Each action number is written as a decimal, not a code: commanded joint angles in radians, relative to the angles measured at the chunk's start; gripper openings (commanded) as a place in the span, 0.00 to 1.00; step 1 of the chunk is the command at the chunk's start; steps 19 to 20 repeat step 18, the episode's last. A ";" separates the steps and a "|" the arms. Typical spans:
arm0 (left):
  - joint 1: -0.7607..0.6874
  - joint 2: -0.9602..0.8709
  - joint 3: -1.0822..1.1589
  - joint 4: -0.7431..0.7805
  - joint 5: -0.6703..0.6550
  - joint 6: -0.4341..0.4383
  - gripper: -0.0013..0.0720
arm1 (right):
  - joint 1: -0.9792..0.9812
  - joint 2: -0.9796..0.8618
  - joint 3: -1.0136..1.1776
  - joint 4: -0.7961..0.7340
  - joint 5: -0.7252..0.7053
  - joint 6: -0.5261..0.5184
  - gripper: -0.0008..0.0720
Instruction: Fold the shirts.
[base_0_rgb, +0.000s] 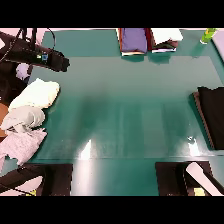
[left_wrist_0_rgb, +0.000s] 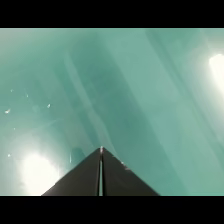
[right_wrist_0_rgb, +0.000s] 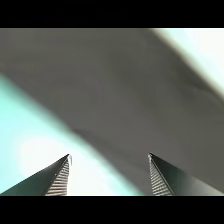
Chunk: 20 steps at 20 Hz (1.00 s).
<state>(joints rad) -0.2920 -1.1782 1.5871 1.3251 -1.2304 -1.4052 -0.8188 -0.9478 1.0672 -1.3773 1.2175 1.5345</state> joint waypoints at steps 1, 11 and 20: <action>0.001 0.000 0.000 0.007 0.036 0.000 0.06 | 0.258 0.008 0.032 0.208 -0.019 -0.001 0.78; 0.001 0.000 0.000 0.002 0.037 -0.008 0.06 | 1.011 0.006 0.032 0.197 -0.220 -0.002 0.14; 0.001 0.000 0.000 0.002 0.037 -0.008 0.06 | 1.069 0.006 0.032 0.200 -0.192 -0.001 0.04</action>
